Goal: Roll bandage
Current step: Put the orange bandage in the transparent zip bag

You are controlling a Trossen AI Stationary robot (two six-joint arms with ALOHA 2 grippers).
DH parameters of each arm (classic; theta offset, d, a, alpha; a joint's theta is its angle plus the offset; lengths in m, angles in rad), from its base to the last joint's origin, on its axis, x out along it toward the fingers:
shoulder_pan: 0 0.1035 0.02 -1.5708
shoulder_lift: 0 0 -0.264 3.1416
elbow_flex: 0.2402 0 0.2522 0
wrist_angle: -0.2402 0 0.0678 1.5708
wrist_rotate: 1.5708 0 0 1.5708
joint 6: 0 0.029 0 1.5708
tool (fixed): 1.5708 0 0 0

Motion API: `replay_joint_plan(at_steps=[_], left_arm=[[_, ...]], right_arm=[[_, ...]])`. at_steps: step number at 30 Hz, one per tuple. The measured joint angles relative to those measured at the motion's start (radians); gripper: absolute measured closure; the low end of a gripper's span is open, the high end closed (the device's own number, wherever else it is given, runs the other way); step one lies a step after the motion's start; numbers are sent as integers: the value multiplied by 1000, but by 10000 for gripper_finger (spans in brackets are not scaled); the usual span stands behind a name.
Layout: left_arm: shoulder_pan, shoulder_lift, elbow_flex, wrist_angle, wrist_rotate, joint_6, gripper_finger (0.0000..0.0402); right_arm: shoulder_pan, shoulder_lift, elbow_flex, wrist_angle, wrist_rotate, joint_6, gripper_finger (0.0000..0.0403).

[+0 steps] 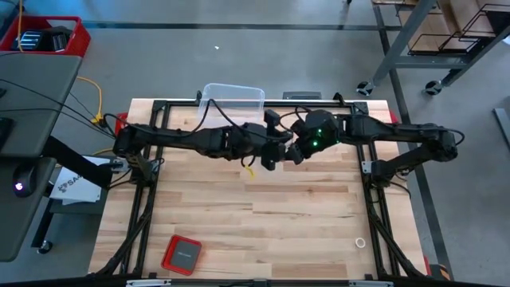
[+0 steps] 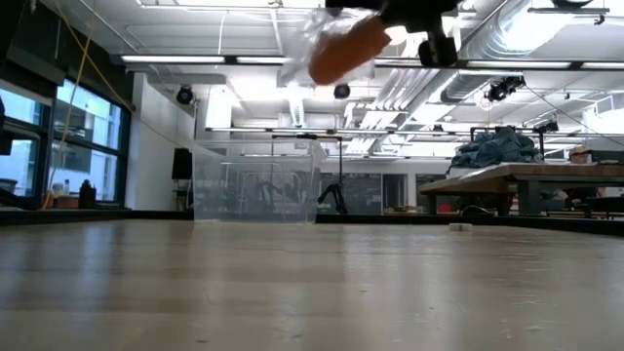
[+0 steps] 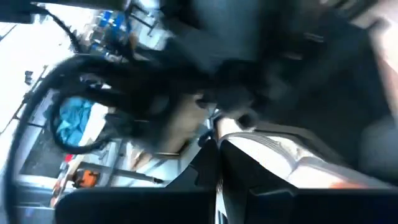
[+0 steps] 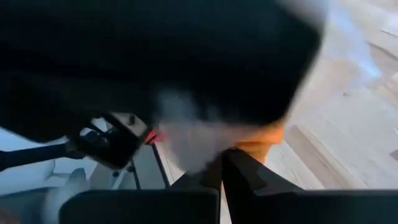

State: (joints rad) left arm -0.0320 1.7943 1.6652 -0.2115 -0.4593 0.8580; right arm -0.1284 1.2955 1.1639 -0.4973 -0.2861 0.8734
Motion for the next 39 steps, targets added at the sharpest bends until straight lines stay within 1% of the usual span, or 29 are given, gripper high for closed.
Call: replay_joint_plan(at_steps=[6, 12, 15, 18, 22, 27, 31, 33, 36, 39], left_arm=[[-29, -1, 2, -24, 0, -18, 401], [-36, -1, 2, -60, -3, -95, 401], [-38, -1, 2, -75, -2, -118, 401], [-31, -1, 2, -112, 1, -144, 401], [-25, -2, 0, -155, 20, -200, 401], [-25, -27, 0, -166, 93, -279, 401], [-21, -63, 0, -160, 162, -327, 401], [-12, -87, 0, -158, 229, -394, 401], [15, -123, 0, -156, 372, -537, 401], [37, -150, 0, -169, 442, -651, 401]], right_arm=[[-18, -28, 0, 23, 13, -9, 403], [-31, -96, 0, 11, 24, -2, 403], [-37, -125, 0, -12, 33, -4, 403], [-43, -164, 0, -44, 58, -40, 403], [-42, -208, 0, -156, 97, -68, 403], [-28, -245, 0, -274, 118, -71, 403], [-21, -250, 0, -466, 121, -111, 403], [-19, -250, 0, -539, 129, -132, 403], [-5, -252, -31, -524, 121, -136, 403], [22, -259, -88, -432, 123, -122, 403]])
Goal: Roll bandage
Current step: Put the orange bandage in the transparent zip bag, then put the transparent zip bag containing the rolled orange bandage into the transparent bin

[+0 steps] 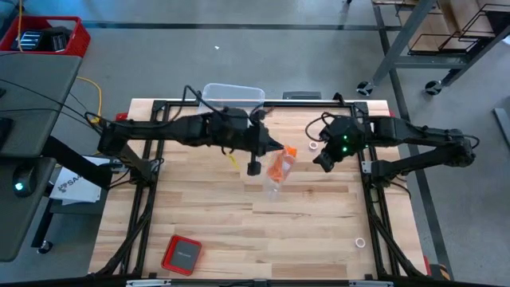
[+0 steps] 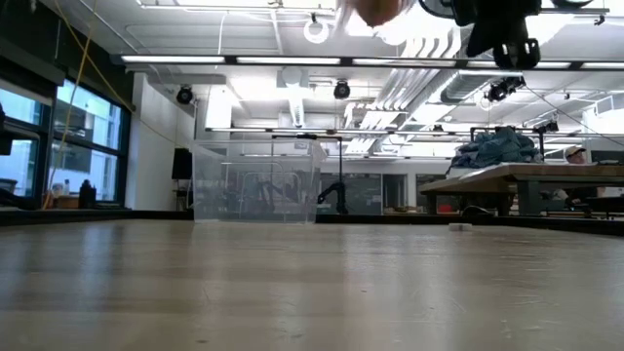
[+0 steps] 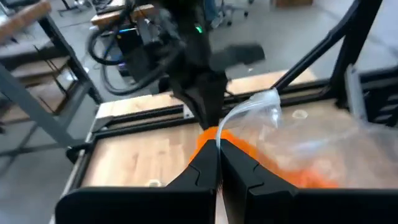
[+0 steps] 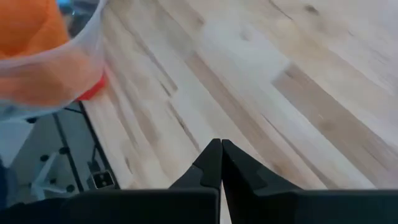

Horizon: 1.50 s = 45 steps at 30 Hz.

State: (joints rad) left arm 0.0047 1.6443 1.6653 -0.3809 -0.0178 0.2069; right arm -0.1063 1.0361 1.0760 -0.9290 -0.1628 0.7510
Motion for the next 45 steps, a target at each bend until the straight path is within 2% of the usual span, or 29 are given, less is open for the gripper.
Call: replay_joint_plan(at_steps=[2, 8, 10, 12, 15, 18, 21, 25, 28, 33, 41, 45], left_arm=[[8, -14, 0, 0, 29, -31, 401], [9, -19, 2, 1, 71, -42, 401], [9, -19, 1, -2, 86, -50, 401], [13, -19, 1, -2, 132, -82, 401], [33, -43, 0, -20, 282, -177, 401], [59, -81, 0, -10, 423, -304, 401], [83, -110, 0, 68, 582, -442, 401], [111, -153, 0, 340, 741, -662, 401], [133, -186, 3, 537, 750, -748, 401], [169, -196, 1, 731, 728, -866, 401], [167, -186, 0, 825, 643, -884, 401], [166, -189, 6, 878, 601, -855, 401]], right_arm=[[12, -6, -58, 117, 14, 5, 403], [24, -4, -261, 696, 29, 57, 403], [24, -4, -307, 806, 31, 61, 403], [24, -4, -328, 835, 25, 60, 403], [24, -15, -333, 805, 20, 32, 403], [24, -18, -333, 846, 20, 8, 402], [24, -4, -333, 1011, 6, 7, 387], [39, 46, -333, 1347, 10, 26, 334], [55, 107, -316, 1571, 23, 26, 281], [61, 243, -185, 1735, 4, 31, 217], [84, 463, 179, 1745, -250, -48, 206], [94, 496, 280, 1659, -265, -102, 206]])
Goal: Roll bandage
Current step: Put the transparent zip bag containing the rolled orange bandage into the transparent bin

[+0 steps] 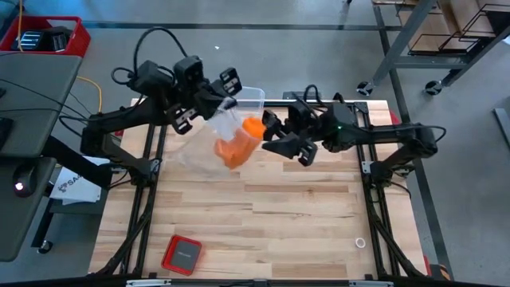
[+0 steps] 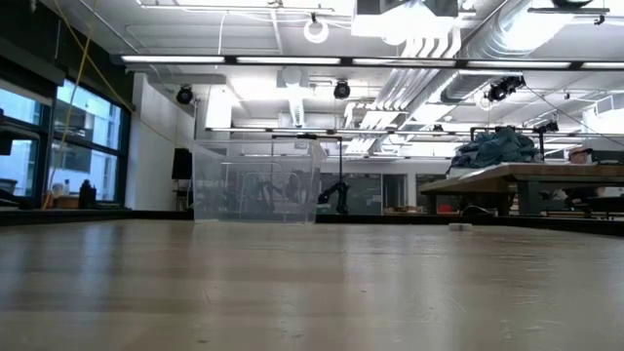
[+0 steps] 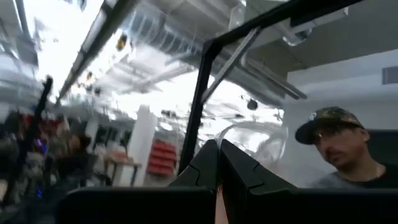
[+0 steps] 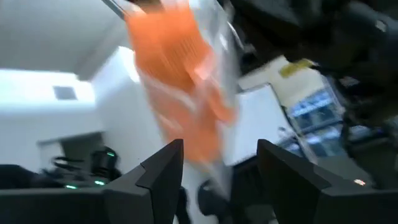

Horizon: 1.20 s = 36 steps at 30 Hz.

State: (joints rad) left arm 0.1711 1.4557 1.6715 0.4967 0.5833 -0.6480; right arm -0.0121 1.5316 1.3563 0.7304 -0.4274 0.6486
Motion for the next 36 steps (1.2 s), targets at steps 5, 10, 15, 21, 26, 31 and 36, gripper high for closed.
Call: replay_joint_plan(at_steps=[5, 10, 15, 21, 26, 31, 36], left_arm=[[-2, 0, 3, -19, -26, 21, 401], [-2, 2, 2, -69, -45, 52, 401], [3, 2, 2, -96, -96, 114, 401], [24, -1, 2, -70, -99, 118, 401], [27, -6, 2, -75, -92, 108, 401], [27, -6, 2, -114, -91, 110, 401], [25, -6, 2, -155, -91, 117, 401]], right_arm=[[7, 25, 78, -92, 25, -86, 206], [13, 30, 123, -87, 8, -89, 206], [32, 33, 127, -109, -16, -100, 206], [27, 23, 129, -110, -38, -104, 206], [23, 7, 129, -97, -20, -132, 206], [23, 6, 129, -100, 5, -133, 206], [23, 6, 129, -100, 40, -134, 216]])
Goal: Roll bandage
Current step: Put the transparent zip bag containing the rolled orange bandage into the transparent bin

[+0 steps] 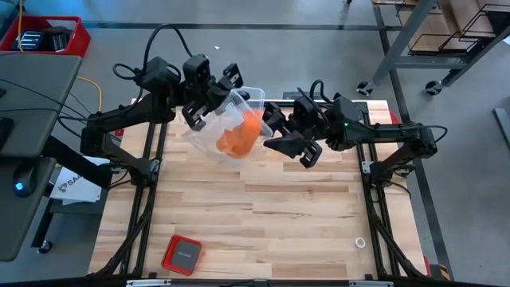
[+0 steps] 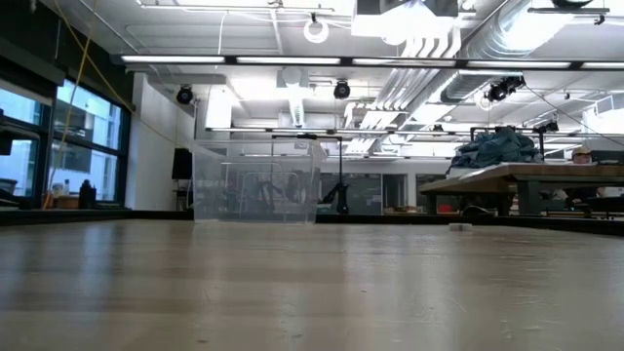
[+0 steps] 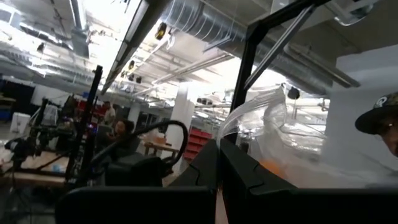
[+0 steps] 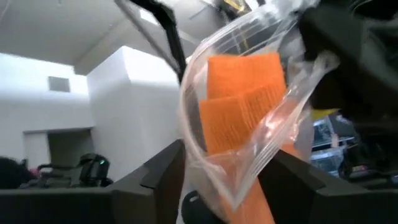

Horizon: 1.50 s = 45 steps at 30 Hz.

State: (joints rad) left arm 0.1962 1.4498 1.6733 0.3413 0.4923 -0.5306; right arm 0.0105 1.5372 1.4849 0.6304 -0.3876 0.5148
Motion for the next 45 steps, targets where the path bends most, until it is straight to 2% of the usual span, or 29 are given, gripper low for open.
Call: replay_joint_plan(at_steps=[2, 5, 7, 11, 17, 21, 24, 26, 30, 36, 42, 45], left_arm=[[-3, 0, 0, -18, 7, -1, 401], [-2, 0, 0, -47, 63, -34, 401], [2, -2, 0, -85, 77, -59, 401], [7, -15, 0, -180, 46, -48, 395], [36, -66, 0, -367, -13, 53, 356], [47, -110, 0, -600, -129, 175, 316], [46, -128, 0, -761, -243, 267, 284], [46, -127, 0, -826, -284, 291, 263], [43, -109, -10, -847, -276, 284, 231], [31, -37, -10, -881, -159, 283, 201], [-2, 31, -11, -963, -156, 389, 190], [-25, 65, -11, -1000, -200, 475, 190]], right_arm=[[0, 0, 0, 2, 28, -9, 250], [5, 0, 0, 1, 40, -27, 353], [5, -1, 0, -4, 40, -25, 386], [0, -23, 0, -100, 29, -25, 399], [-18, -142, -1, -457, 24, -111, 402], [-32, -232, -1, -703, 49, -174, 402], [-37, -279, 0, -898, 121, -210, 402], [-37, -290, 0, -1018, 169, -228, 403], [-29, -280, -1, -1181, 186, -236, 403], [-21, -269, -1, -1303, 185, -273, 403], [-31, -265, -1, -1418, 203, -280, 403], [-31, -253, -2, -1453, 212, -281, 403]])
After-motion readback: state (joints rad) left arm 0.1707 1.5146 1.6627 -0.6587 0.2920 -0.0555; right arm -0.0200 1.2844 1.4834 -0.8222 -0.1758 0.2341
